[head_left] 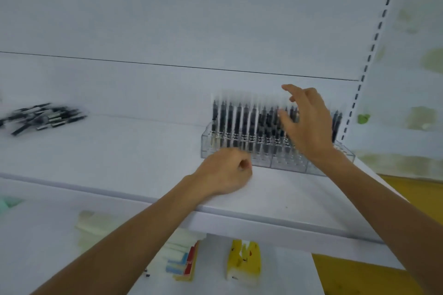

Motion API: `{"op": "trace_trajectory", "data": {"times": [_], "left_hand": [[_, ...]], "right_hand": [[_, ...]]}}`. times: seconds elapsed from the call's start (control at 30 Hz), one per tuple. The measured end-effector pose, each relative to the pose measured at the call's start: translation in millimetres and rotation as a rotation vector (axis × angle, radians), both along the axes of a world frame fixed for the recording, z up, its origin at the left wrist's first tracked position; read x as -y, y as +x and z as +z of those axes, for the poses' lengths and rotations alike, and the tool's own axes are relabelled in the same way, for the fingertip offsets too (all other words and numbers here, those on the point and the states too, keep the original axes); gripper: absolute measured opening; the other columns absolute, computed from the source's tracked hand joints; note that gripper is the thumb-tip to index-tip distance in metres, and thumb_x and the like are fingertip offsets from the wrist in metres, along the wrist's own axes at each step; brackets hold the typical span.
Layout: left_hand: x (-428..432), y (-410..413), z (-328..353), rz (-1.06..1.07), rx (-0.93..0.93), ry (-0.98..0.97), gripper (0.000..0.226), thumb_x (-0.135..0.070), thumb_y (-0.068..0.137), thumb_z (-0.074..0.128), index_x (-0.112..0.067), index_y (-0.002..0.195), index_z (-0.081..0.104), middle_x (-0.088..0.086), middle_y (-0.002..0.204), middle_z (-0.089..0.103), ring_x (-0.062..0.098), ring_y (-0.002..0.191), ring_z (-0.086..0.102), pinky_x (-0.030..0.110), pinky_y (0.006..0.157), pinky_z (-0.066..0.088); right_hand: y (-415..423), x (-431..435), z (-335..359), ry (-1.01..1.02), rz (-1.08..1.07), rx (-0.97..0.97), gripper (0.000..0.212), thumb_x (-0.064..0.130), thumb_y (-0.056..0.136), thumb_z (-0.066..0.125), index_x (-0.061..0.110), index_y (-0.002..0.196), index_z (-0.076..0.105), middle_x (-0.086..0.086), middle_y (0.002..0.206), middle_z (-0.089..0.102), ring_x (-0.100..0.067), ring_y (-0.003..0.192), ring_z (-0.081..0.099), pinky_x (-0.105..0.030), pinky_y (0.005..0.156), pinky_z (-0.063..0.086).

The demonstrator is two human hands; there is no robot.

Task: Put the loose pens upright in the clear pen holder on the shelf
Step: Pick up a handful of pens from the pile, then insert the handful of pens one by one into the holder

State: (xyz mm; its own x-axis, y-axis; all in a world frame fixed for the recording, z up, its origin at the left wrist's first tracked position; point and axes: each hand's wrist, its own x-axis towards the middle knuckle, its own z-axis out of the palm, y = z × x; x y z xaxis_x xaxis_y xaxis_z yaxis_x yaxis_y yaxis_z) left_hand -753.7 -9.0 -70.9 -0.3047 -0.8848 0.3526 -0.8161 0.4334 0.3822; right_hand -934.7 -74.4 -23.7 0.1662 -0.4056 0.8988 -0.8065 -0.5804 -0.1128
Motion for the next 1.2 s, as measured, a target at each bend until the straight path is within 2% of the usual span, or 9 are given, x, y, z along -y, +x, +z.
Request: {"op": "trace_trajectory", "data": {"times": [0.1, 0.23, 0.37, 0.5, 0.57, 0.67, 0.83, 1.03, 1.2], "left_hand": [[-6, 58, 10, 0.133, -0.079, -0.054, 0.012, -0.021, 0.089, 0.054, -0.018, 0.093, 0.065, -0.002, 0.096, 0.062, 0.017, 0.09, 0.06, 0.036, 0.086, 0.049], [-40, 155, 20, 0.358, -0.166, -0.099, 0.01, -0.017, 0.086, 0.057, -0.019, 0.092, 0.065, -0.003, 0.093, 0.062, 0.013, 0.082, 0.058, 0.026, 0.081, 0.047], [-96, 245, 28, 0.505, -0.175, -0.14, 0.01, -0.014, 0.086, 0.057, -0.018, 0.09, 0.065, -0.005, 0.089, 0.062, 0.013, 0.079, 0.058, 0.024, 0.075, 0.045], [-149, 333, 35, 0.612, -0.205, -0.179, 0.011, -0.011, 0.085, 0.059, -0.021, 0.083, 0.062, -0.005, 0.086, 0.064, 0.012, 0.077, 0.058, 0.012, 0.069, 0.04], [-170, 368, 32, 0.655, -0.228, -0.198, 0.011, -0.011, 0.086, 0.058, -0.021, 0.084, 0.062, -0.006, 0.086, 0.063, 0.01, 0.078, 0.057, 0.01, 0.069, 0.039], [-194, 412, 23, 0.676, -0.192, -0.189, 0.01, -0.012, 0.087, 0.057, -0.021, 0.086, 0.061, -0.006, 0.089, 0.062, 0.003, 0.077, 0.054, 0.006, 0.067, 0.038], [-207, 477, 31, 0.651, -0.047, -0.073, 0.008, -0.013, 0.089, 0.056, -0.019, 0.093, 0.06, -0.002, 0.097, 0.06, 0.005, 0.08, 0.054, 0.006, 0.064, 0.037], [-175, 528, 27, 0.62, -0.148, -0.109, 0.011, -0.014, 0.089, 0.056, -0.024, 0.087, 0.059, -0.004, 0.095, 0.062, -0.001, 0.08, 0.053, 0.006, 0.067, 0.036], [-117, 557, 5, 0.547, -0.143, -0.063, 0.007, -0.016, 0.091, 0.054, -0.02, 0.092, 0.06, -0.002, 0.097, 0.06, 0.004, 0.081, 0.053, 0.001, 0.064, 0.036]], "right_hand": [[34, -14, 7, -0.076, 0.089, -0.035, 0.03, 0.01, 0.083, 0.065, 0.008, 0.113, 0.062, -0.011, 0.095, 0.061, -0.022, 0.079, 0.054, -0.025, 0.057, 0.037], [130, -23, 4, 0.12, 0.304, -0.052, 0.009, 0.017, 0.087, 0.064, 0.009, 0.089, 0.067, -0.004, 0.086, 0.064, -0.02, 0.083, 0.054, -0.038, 0.069, 0.048], [256, -49, -5, 0.295, 0.519, -0.076, 0.011, 0.025, 0.088, 0.062, 0.014, 0.09, 0.065, 0.002, 0.089, 0.065, -0.013, 0.084, 0.055, -0.032, 0.076, 0.048], [365, -93, -15, 0.497, 0.752, -0.121, 0.016, 0.029, 0.087, 0.064, 0.014, 0.093, 0.066, 0.003, 0.091, 0.067, -0.013, 0.085, 0.061, -0.029, 0.079, 0.049], [406, -109, -25, 0.504, 0.799, -0.189, 0.017, 0.031, 0.088, 0.062, 0.015, 0.094, 0.065, 0.003, 0.092, 0.067, -0.012, 0.086, 0.06, -0.03, 0.081, 0.049], [456, -126, -36, 0.496, 0.821, -0.139, 0.016, 0.027, 0.089, 0.061, 0.014, 0.096, 0.065, 0.003, 0.093, 0.066, -0.011, 0.087, 0.059, -0.025, 0.079, 0.047], [504, -129, -39, 0.568, 0.78, -0.033, 0.01, 0.017, 0.088, 0.061, 0.014, 0.096, 0.065, 0.009, 0.087, 0.062, -0.008, 0.082, 0.059, -0.023, 0.078, 0.049], [536, -95, -27, 0.626, 0.672, -0.037, 0.012, 0.015, 0.088, 0.061, 0.012, 0.098, 0.066, 0.005, 0.09, 0.064, -0.01, 0.082, 0.058, -0.024, 0.081, 0.048], [565, -42, -12, 0.684, 0.582, -0.046, 0.012, 0.01, 0.087, 0.058, 0.01, 0.098, 0.064, -0.004, 0.098, 0.065, -0.015, 0.086, 0.059, -0.019, 0.074, 0.046]]}}
